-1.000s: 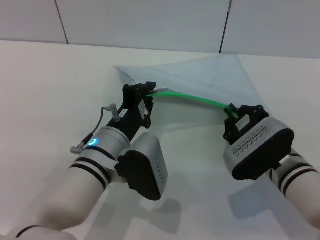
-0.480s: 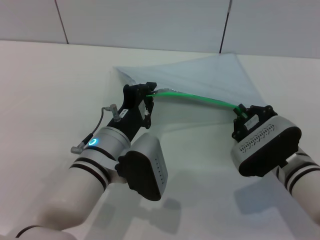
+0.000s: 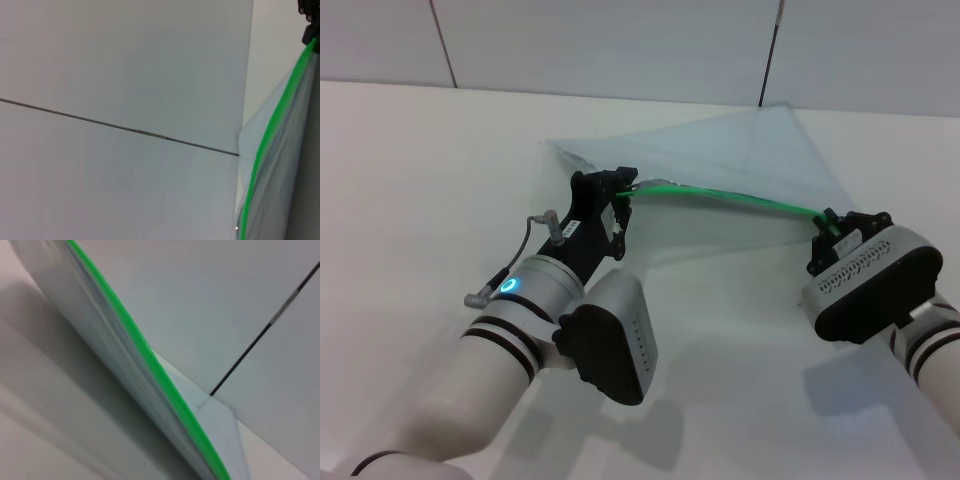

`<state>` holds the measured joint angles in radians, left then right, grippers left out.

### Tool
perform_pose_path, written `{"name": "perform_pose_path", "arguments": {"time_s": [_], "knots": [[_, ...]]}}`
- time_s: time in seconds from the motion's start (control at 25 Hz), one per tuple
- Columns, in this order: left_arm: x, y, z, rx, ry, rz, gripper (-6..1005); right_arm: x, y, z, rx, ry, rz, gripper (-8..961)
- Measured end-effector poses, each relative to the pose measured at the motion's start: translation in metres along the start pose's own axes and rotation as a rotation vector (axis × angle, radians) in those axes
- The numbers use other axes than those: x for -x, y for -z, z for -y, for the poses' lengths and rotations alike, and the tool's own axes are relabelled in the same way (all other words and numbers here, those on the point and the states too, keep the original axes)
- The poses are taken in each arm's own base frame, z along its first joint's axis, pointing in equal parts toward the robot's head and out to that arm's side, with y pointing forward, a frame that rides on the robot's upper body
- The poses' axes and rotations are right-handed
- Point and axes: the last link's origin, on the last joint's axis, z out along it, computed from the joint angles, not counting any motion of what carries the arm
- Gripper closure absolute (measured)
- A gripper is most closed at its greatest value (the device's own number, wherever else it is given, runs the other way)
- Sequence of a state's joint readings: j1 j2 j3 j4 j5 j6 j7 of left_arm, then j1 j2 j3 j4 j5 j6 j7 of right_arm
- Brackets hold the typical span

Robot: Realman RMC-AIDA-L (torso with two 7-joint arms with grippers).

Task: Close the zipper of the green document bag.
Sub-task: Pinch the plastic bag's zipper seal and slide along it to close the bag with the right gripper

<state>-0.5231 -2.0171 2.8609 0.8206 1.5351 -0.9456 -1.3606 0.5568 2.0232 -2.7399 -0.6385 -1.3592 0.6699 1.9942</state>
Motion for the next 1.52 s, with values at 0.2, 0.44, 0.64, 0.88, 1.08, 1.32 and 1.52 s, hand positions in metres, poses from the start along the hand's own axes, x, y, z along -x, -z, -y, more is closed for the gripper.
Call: {"name": "perform_pose_path", "arguments": {"time_s": [0.2, 0.44, 0.64, 0.88, 1.08, 1.32, 1.52], "knots": [[0.0, 0.0, 0.0, 0.0, 0.0, 0.0, 918, -0.001, -0.002, 0.006, -0.022, -0.011, -0.007, 818], [0.0, 0.0, 0.0, 0.001, -0.001, -0.001, 918, -0.006, -0.004, 0.013, -0.041, -0.014, -0.025, 813], [-0.001, 0.0, -0.001, 0.005, -0.006, -0.008, 917, -0.011, -0.005, 0.02, -0.066, -0.039, -0.042, 808], [-0.001, 0.0, -0.002, 0.012, -0.006, -0.01, 916, -0.015, -0.005, 0.023, -0.075, -0.051, -0.051, 803], [-0.002, 0.0, -0.002, 0.013, -0.006, -0.011, 916, -0.017, -0.006, 0.025, -0.081, -0.051, -0.058, 798], [-0.002, 0.0, -0.002, 0.014, -0.007, -0.011, 915, -0.019, -0.006, 0.027, -0.088, -0.063, -0.068, 792], [-0.002, 0.0, -0.002, 0.014, -0.008, -0.012, 914, -0.018, -0.006, 0.027, -0.092, -0.064, -0.066, 788]]}}
